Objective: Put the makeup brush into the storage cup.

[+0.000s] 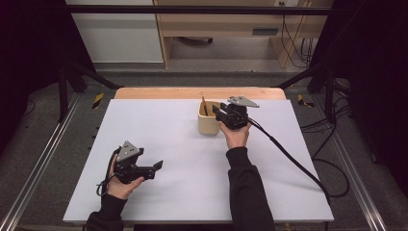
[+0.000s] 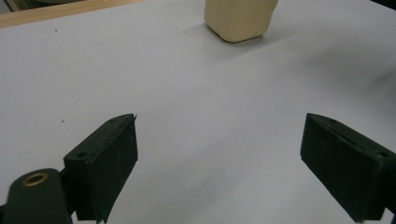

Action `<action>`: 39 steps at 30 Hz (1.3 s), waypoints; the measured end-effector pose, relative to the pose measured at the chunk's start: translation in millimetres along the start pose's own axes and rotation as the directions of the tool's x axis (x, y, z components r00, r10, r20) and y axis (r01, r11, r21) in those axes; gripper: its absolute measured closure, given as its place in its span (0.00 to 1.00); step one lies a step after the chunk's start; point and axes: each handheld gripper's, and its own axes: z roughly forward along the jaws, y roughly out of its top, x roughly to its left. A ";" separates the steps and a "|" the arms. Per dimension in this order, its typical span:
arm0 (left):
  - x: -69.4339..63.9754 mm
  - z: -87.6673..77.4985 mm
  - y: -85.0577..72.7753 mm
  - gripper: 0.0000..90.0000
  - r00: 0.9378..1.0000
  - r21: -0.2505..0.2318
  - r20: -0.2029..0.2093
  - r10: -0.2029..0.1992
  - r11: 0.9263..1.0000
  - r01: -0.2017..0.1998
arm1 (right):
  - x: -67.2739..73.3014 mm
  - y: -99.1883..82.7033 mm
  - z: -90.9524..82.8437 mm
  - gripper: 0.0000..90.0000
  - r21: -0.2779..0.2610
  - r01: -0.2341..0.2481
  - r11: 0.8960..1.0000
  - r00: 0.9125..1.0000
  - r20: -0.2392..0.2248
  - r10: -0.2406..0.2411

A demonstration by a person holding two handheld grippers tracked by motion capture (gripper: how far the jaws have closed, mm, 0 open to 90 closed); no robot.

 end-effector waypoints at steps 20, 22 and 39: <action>0.9 -1.9 0.3 0.11 1.000 -0.014 -0.003 -0.009 1.000 0.009 | 4.6 -22.9 -78.8 0.40 0.015 0.110 0.994 0.990 -0.087 -0.109; 1.0 -2.0 0.3 0.11 1.000 -0.016 -0.003 -0.010 1.000 0.010 | 2.9 -25.6 -85.9 0.38 0.013 0.108 0.994 0.990 -0.094 -0.106; 1.5 -4.1 0.5 0.10 1.000 -0.029 -0.002 -0.010 1.000 0.010 | -10.7 -54.0 -135.2 0.13 0.049 0.121 0.991 0.989 -0.097 -0.116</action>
